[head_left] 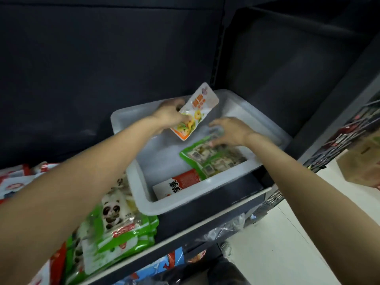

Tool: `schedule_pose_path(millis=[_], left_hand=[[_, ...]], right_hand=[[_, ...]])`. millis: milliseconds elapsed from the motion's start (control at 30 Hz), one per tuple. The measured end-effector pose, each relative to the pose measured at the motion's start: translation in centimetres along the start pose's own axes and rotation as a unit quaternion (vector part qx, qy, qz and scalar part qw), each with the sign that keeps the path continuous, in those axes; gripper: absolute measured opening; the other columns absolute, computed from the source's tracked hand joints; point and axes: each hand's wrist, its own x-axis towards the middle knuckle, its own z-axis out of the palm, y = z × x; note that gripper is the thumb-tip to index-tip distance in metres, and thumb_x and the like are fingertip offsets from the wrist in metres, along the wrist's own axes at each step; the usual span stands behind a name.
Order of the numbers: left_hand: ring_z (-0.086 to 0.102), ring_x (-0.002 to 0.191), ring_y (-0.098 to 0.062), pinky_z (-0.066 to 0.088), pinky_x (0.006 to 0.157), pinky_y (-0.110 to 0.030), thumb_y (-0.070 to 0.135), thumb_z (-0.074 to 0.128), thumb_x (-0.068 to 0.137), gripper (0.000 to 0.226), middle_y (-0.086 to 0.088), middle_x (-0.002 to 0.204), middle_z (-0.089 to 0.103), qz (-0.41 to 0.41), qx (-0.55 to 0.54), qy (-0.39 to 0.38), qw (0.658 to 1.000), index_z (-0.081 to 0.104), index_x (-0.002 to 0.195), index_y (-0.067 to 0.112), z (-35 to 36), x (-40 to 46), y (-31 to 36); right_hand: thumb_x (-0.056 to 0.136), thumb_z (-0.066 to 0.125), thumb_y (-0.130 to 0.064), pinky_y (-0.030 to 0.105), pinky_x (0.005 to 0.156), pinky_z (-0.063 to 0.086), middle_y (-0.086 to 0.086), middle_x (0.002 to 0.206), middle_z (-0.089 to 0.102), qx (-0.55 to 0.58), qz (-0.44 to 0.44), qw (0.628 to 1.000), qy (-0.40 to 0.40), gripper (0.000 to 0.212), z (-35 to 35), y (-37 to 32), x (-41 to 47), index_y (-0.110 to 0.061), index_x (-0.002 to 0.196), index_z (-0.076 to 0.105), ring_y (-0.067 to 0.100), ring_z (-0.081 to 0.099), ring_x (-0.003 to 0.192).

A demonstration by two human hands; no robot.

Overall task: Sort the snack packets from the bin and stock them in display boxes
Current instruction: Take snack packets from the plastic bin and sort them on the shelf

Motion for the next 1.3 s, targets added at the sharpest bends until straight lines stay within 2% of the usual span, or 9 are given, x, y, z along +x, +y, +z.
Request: schedule_pose_path(millis=[133, 267, 367, 467, 700, 800, 1033, 1167, 1300], left_hand=[[0.063, 0.071, -0.006, 0.052, 0.06, -0.015, 0.009, 0.067, 0.086, 0.024, -0.001, 0.091, 0.066, 0.02, -0.192, 0.061, 0.979, 0.058, 0.107, 0.012, -4.4, -6.8, 1.4], [0.069, 0.079, -0.008, 0.054, 0.067, -0.019, 0.013, 0.068, 0.085, 0.024, 0.0, 0.099, 0.069, 0.02, -0.297, 0.136, 0.945, 0.057, 0.107, 0.017, -7.8, -14.9, 0.2], [0.069, 0.086, -0.01, 0.056, 0.072, -0.022, 0.015, 0.07, 0.084, 0.031, 0.0, 0.102, 0.069, 0.003, -0.271, 0.202, 0.941, 0.057, 0.113, 0.014, -9.7, -20.8, -2.4], [0.067, 0.093, -0.013, 0.055, 0.077, -0.025, 0.017, 0.067, 0.087, 0.03, -0.003, 0.107, 0.068, -0.038, -0.243, 0.244, 0.938, 0.059, 0.115, 0.011, -11.2, -26.0, -5.7], [0.051, 0.111, -0.007, 0.043, 0.09, -0.015, 0.021, 0.058, 0.093, 0.037, 0.004, 0.128, 0.049, -0.082, 0.051, 0.398, 0.912, 0.052, 0.129, 0.019, -15.7, -36.6, -13.3], [0.054, 0.114, -0.02, 0.046, 0.092, -0.031, 0.021, 0.057, 0.092, 0.034, -0.003, 0.128, 0.054, -0.087, 0.176, 0.373, 0.907, 0.054, 0.125, 0.017, -17.1, -39.3, -15.0], [0.051, 0.121, -0.031, 0.045, 0.089, -0.038, 0.029, 0.048, 0.096, 0.035, -0.014, 0.135, 0.05, -0.135, 0.27, 0.283, 0.91, 0.051, 0.13, 0.017, -17.7, -41.0, -16.2], [0.052, 0.117, -0.032, 0.046, 0.087, -0.041, 0.03, 0.045, 0.098, 0.037, -0.012, 0.128, 0.056, -0.14, 0.32, 0.27, 0.897, 0.05, 0.131, 0.016, -17.4, -40.8, -15.3], [0.065, 0.09, -0.028, 0.049, 0.079, -0.04, 0.032, 0.047, 0.096, 0.03, -0.006, 0.096, 0.071, -0.03, 0.387, 0.322, 0.863, 0.063, 0.117, 0.018, -17.0, -39.9, -13.1]], right_hand=[[0.089, 0.063, -0.033, 0.03, 0.086, 0.051, 0.004, 0.11, 0.066, 0.299, -0.027, 0.943, 0.142, 0.049, -1.9, -6.8, -3.8, -0.018, 0.133, 0.048, 0.015, 0.064, 0.096], [0.094, 0.058, -0.016, 0.032, 0.07, 0.059, 0.01, 0.101, 0.068, 0.463, -0.079, 0.873, 0.127, 0.04, -1.2, -15.1, -8.2, -0.016, 0.132, 0.048, 0.015, 0.069, 0.078], [0.092, 0.059, -0.008, 0.027, 0.063, 0.058, 0.01, 0.093, 0.067, 0.559, -0.097, 0.819, 0.08, 0.038, 0.7, -20.9, -10.6, -0.013, 0.128, 0.05, 0.011, 0.068, 0.071], [0.085, 0.067, -0.005, 0.025, 0.06, 0.054, 0.007, 0.091, 0.066, 0.586, -0.1, 0.803, 0.049, 0.048, 4.3, -25.9, -11.7, -0.015, 0.129, 0.049, 0.014, 0.067, 0.078], [0.082, 0.072, -0.009, 0.041, 0.084, 0.057, 0.01, 0.11, 0.066, 0.546, -0.101, 0.831, -0.047, 0.054, 13.3, -37.0, -12.3, -0.013, 0.131, 0.05, 0.023, 0.065, 0.1], [0.082, 0.072, -0.008, 0.04, 0.079, 0.058, 0.011, 0.109, 0.064, 0.518, -0.121, 0.844, -0.061, 0.054, 14.8, -41.1, -12.6, -0.01, 0.13, 0.048, 0.023, 0.064, 0.099], [0.09, 0.062, -0.009, 0.039, 0.089, 0.055, 0.013, 0.113, 0.066, 0.435, -0.126, 0.891, -0.032, 0.028, 16.2, -44.2, -11.7, -0.004, 0.117, 0.06, 0.024, 0.066, 0.099], [0.092, 0.057, -0.012, 0.025, 0.092, 0.049, 0.002, 0.115, 0.067, 0.351, -0.19, 0.917, 0.009, 0.022, 14.4, -42.5, -13.2, -0.012, 0.112, 0.067, 0.012, 0.062, 0.101], [0.093, 0.056, -0.012, 0.016, 0.084, 0.044, -0.005, 0.111, 0.067, 0.283, -0.251, 0.925, 0.045, 0.022, 11.2, -38.6, -14.9, -0.017, 0.111, 0.068, 0.003, 0.058, 0.095]])
